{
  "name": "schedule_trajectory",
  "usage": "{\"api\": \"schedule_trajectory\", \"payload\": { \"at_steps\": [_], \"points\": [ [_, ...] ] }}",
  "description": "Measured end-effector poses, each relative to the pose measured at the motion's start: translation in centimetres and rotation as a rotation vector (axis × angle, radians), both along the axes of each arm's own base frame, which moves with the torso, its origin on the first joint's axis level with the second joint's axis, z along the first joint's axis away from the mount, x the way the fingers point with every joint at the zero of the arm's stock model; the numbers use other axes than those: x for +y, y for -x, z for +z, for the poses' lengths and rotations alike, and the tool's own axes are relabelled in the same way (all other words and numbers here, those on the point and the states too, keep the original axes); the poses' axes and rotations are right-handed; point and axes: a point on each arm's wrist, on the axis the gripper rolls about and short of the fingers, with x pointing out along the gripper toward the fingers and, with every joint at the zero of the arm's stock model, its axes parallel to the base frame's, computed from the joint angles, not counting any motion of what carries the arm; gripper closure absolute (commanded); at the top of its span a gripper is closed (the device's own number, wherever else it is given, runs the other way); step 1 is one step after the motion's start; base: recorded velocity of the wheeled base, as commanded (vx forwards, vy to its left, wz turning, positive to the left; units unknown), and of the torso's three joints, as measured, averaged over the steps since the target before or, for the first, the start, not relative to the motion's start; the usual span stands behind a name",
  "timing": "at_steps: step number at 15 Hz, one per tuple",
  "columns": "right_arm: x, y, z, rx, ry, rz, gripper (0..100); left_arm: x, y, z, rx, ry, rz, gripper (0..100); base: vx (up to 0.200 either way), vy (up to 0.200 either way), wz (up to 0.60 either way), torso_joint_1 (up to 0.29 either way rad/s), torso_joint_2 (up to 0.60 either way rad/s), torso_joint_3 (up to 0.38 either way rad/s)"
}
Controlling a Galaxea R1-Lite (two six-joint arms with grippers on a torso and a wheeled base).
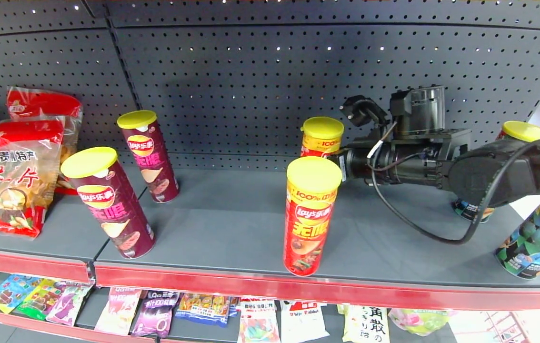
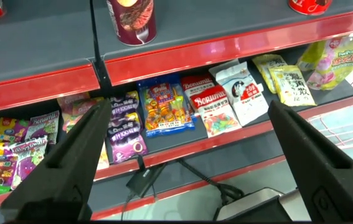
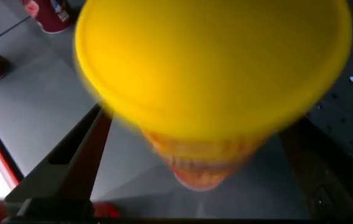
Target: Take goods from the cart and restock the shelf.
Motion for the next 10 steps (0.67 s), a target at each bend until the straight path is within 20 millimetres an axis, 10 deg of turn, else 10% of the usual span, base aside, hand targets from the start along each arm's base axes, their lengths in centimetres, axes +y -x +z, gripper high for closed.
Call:
{"api": "schedule_trajectory", "payload": {
  "at_steps": [10],
  "points": [
    [-6.6,8.0,-1.6,0.081,0.083,-0.177,0,-0.2,-0.2,-0.6,0.026,-0.011,-0.04,0,0.0,0.0,0.0,0.0,0.0,0.0]
  ]
}}
